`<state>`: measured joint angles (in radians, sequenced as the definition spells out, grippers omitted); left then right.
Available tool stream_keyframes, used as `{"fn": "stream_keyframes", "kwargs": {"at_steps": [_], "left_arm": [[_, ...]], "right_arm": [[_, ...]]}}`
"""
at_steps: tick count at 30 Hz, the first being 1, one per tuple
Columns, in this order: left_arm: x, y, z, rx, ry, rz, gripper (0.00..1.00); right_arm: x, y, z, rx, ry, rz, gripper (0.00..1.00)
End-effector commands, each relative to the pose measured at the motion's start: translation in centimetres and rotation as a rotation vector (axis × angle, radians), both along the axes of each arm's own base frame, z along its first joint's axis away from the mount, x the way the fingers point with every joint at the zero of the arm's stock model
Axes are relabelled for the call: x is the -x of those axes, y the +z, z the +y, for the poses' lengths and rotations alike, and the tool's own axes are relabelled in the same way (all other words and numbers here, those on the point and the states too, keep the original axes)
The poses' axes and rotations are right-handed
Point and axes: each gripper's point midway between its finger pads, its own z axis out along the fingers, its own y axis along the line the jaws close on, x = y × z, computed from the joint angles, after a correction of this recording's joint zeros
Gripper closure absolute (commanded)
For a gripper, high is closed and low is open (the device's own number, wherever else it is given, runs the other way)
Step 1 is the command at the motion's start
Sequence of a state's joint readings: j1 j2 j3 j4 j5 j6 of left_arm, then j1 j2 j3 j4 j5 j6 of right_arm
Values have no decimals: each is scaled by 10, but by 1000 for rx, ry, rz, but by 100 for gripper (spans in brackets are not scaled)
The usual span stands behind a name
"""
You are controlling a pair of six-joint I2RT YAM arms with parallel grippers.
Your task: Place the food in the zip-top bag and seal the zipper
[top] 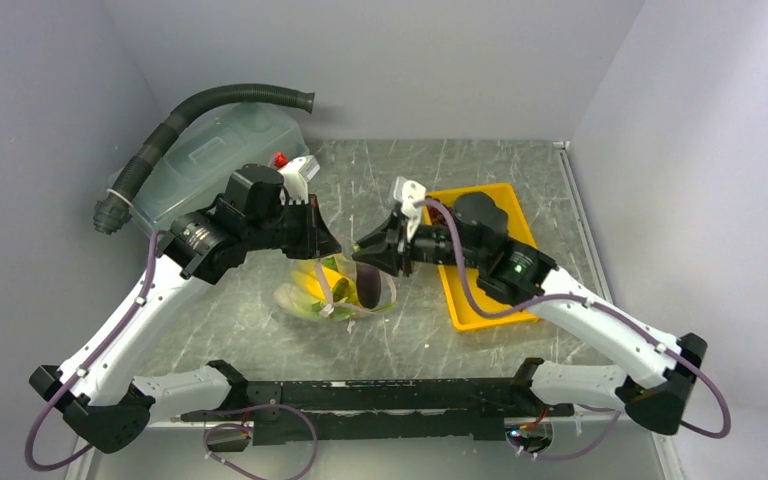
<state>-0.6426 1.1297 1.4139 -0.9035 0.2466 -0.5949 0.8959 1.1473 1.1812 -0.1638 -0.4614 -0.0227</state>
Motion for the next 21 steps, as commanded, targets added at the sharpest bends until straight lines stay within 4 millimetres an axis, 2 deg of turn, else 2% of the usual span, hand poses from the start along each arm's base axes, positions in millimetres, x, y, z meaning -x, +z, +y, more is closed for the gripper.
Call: {"fn": "stream_keyframes", "kwargs": {"at_steps": [1,9,13,21], "left_arm": [[-5,22,-5,56,-7,-66,100],[-2,23,-10,76,-35,-51,100],[-1,24,-11,83,-40,-49,100],[4,35,-20,125,-88,-43,100]], "right_arm": [[8,37,-9,-154,2,-250,100],[13,32,-12,-229,-8,-405,100],[7,30,-9,-245,-33,-465,100],[-7,10,-8,-246,-99,-506,100]]}}
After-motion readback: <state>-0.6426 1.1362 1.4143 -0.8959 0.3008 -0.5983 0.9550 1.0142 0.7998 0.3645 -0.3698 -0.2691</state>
